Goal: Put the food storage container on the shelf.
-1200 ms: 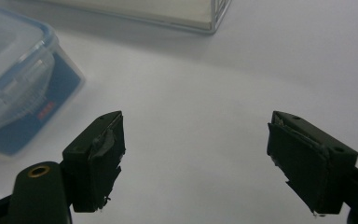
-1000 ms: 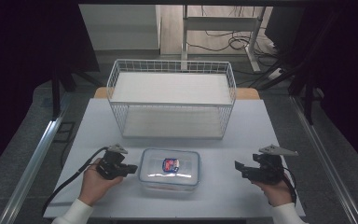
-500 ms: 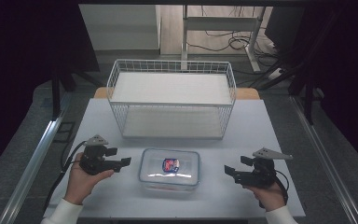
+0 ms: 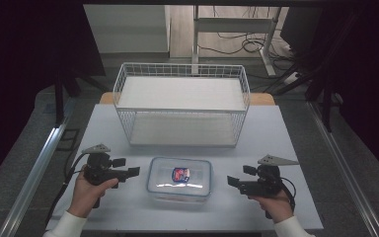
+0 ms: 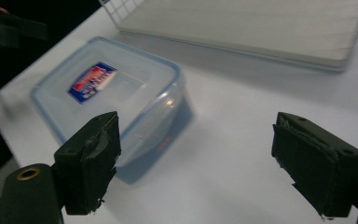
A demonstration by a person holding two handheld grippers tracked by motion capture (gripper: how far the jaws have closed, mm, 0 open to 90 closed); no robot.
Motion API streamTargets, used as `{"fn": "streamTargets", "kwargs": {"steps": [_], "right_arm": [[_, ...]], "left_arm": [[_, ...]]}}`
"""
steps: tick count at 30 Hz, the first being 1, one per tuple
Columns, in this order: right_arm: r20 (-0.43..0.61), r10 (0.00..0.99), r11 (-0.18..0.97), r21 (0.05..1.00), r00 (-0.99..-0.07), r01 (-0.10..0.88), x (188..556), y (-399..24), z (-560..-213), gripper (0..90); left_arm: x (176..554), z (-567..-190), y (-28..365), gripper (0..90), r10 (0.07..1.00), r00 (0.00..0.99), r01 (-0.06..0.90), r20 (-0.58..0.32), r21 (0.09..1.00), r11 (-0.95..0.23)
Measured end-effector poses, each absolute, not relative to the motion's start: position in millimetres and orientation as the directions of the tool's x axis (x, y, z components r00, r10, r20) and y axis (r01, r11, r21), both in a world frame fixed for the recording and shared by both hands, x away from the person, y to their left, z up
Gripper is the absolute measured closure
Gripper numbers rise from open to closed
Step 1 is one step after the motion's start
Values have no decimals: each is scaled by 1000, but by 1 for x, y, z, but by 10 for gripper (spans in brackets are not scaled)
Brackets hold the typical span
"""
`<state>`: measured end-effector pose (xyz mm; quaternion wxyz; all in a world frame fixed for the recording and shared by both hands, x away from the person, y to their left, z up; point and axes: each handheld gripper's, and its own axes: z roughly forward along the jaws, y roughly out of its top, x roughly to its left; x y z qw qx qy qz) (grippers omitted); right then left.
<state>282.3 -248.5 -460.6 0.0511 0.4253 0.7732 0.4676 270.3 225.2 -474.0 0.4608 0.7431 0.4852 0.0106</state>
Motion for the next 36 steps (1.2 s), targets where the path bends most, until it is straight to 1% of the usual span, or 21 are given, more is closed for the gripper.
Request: {"fn": "streamTargets", "kwargs": {"steps": [2, 3, 6, 9, 11, 13, 16, 25, 31, 36], "right_arm": [[336, 698, 194, 762, -633, 618, 284, -246, -462, 160], [362, 681, 191, 751, -637, 632, 286, -240, -464, 161], [383, 664, 190, 744, -642, 640, 286, -234, -465, 160], [407, 640, 190, 738, -652, 647, 287, -227, -466, 160], [415, 633, 191, 735, -654, 651, 288, -224, -466, 161], [425, 624, 191, 731, -655, 656, 289, -221, -468, 160], [427, 622, 205, 720, -656, 663, 290, -216, -472, 160], [461, 604, 202, 701, -650, 684, 293, -204, -480, 156], [489, 600, 186, 685, -633, 705, 297, -202, -484, 144], [490, 608, 197, 669, -625, 716, 298, -197, -489, 107]], "left_arm": [[270, -476, 223, 189, 724, 530, 716, -442, 690, -104], [270, -477, 222, 187, 712, 535, 719, -454, 687, -102], [272, -480, 218, 186, 678, 544, 731, -494, 676, -94], [278, -484, 217, 193, 674, 542, 743, -502, 661, -105], [281, -488, 216, 192, 645, 538, 760, -542, 643, -93], [285, -494, 218, 191, 597, 518, 786, -613, 616, -50], [288, -500, 217, 195, 623, 511, 787, -593, 614, -61], [303, -520, 205, 201, 488, 518, 827, -703, 556, -77], [309, -531, 200, 210, 468, 499, 849, -729, 521, -92], [312, -538, 195, 233, 448, 482, 864, -753, 495, -97]]}}
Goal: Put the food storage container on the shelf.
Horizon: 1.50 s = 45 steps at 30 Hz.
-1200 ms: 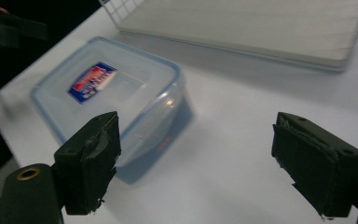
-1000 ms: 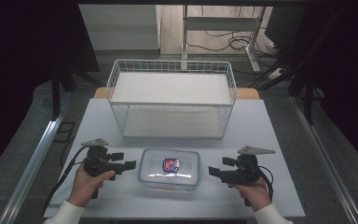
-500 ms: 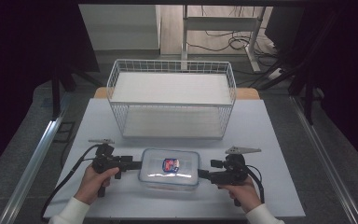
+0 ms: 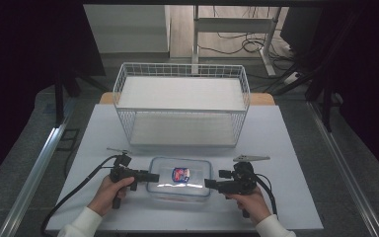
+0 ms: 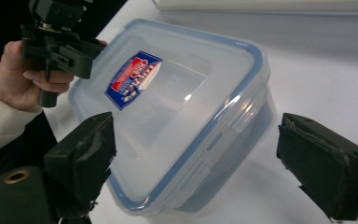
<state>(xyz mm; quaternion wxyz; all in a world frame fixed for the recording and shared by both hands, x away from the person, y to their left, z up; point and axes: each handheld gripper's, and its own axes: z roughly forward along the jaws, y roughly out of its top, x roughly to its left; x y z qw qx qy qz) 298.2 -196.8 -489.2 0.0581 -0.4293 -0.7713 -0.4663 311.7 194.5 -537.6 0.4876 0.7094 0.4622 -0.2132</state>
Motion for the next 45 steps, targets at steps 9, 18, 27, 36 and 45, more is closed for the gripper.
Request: {"fn": "streamTargets", "kwargs": {"steps": [9, 18, 27, 36, 45], "right_arm": [[571, 600, 164, 598, -560, 784, 304, -187, -505, 122], [663, 578, 120, 507, -476, 853, 314, -185, -516, 172], [725, 560, 37, 462, -401, 886, 316, -196, -514, 371], [719, 563, 30, 475, -408, 879, 313, -199, -509, 451], [713, 568, 21, 488, -412, 873, 308, -199, -505, 480]], "left_arm": [[308, -530, 198, 349, 471, 496, 848, -729, 524, -82], [308, -530, 199, 389, 473, 493, 849, -730, 523, -78], [306, -529, 198, 389, 484, 489, 849, -726, 525, -70], [302, -526, 198, 410, 491, 488, 844, -721, 534, -55], [297, -523, 199, 441, 501, 493, 835, -712, 548, -43]]}}
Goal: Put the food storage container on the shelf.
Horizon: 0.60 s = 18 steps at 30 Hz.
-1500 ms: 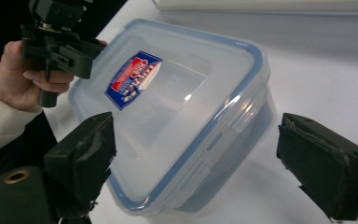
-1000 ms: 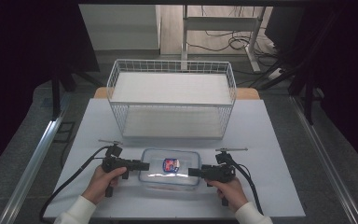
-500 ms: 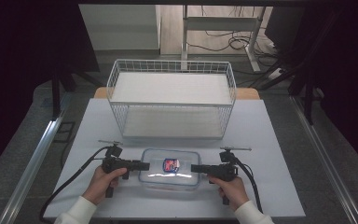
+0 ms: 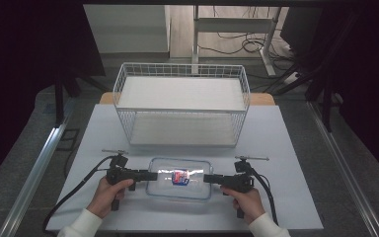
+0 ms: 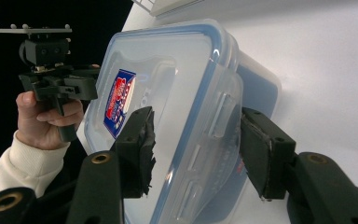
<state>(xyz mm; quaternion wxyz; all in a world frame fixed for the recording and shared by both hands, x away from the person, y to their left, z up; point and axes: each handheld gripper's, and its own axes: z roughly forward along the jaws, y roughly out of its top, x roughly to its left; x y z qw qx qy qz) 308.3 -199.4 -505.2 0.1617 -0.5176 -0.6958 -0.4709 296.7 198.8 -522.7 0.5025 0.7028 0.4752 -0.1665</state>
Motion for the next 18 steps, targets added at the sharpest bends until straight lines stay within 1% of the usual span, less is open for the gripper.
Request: {"fn": "streamTargets", "kwargs": {"steps": [8, 17, 18], "right_arm": [[717, 573, 6, 481, -397, 877, 303, -200, -501, 500], [714, 565, 3, 500, -414, 866, 300, -201, -497, 519], [716, 562, -2, 503, -415, 864, 301, -203, -496, 521]], "left_arm": [[291, -519, 199, 471, 512, 491, 829, -705, 559, -26], [287, -514, 200, 503, 509, 497, 821, -703, 571, -14], [287, -514, 200, 521, 506, 498, 820, -705, 573, -9]]}}
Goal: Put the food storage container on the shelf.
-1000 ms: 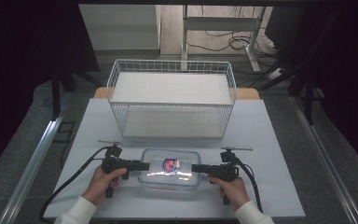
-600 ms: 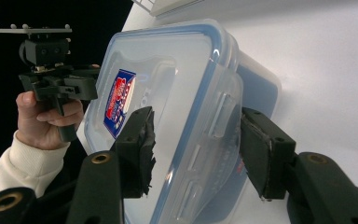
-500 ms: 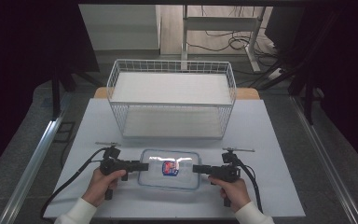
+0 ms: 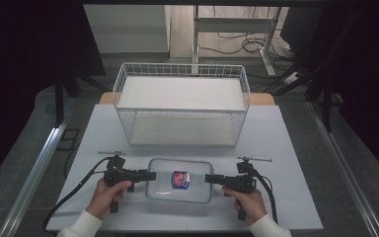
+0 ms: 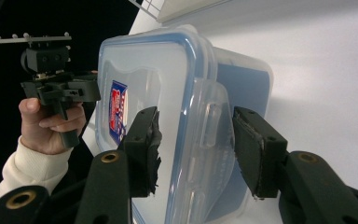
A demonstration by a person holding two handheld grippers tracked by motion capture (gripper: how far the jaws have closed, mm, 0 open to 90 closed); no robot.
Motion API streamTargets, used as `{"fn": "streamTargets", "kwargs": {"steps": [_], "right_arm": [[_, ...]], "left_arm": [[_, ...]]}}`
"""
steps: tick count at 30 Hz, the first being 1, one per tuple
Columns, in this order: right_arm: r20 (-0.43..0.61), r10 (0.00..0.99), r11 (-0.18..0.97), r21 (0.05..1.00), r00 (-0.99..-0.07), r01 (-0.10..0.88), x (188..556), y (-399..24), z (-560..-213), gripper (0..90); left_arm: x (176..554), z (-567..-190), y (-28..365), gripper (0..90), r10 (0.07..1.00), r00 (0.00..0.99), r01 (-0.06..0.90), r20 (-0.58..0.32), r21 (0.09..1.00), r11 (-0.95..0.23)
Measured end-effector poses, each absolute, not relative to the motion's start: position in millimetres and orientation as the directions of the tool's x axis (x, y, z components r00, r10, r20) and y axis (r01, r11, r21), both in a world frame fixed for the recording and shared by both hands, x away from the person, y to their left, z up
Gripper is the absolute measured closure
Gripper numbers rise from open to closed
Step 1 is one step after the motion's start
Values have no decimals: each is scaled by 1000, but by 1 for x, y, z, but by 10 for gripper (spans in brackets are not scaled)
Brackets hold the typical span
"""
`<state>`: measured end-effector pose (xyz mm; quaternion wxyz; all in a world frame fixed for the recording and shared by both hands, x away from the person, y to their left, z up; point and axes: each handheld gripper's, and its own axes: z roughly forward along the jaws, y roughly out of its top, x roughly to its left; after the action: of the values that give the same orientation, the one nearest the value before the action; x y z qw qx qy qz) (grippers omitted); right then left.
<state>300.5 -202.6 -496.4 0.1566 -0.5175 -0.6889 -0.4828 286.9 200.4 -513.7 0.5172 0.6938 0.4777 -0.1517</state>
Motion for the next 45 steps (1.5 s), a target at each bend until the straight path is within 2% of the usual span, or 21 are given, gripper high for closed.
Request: {"fn": "streamTargets", "kwargs": {"steps": [21, 37, 45], "right_arm": [[695, 564, 17, 531, -447, 847, 310, -198, -489, 522], [685, 551, 14, 564, -477, 826, 383, -188, -478, 520], [674, 548, -12, 600, -496, 800, 405, -191, -478, 517]], "left_arm": [[298, -506, 204, 532, 517, 497, 810, -697, 586, 12], [361, -490, 212, 529, 551, 510, 772, -660, 634, 46], [373, -492, 207, 528, 561, 516, 749, -647, 659, 72]]}}
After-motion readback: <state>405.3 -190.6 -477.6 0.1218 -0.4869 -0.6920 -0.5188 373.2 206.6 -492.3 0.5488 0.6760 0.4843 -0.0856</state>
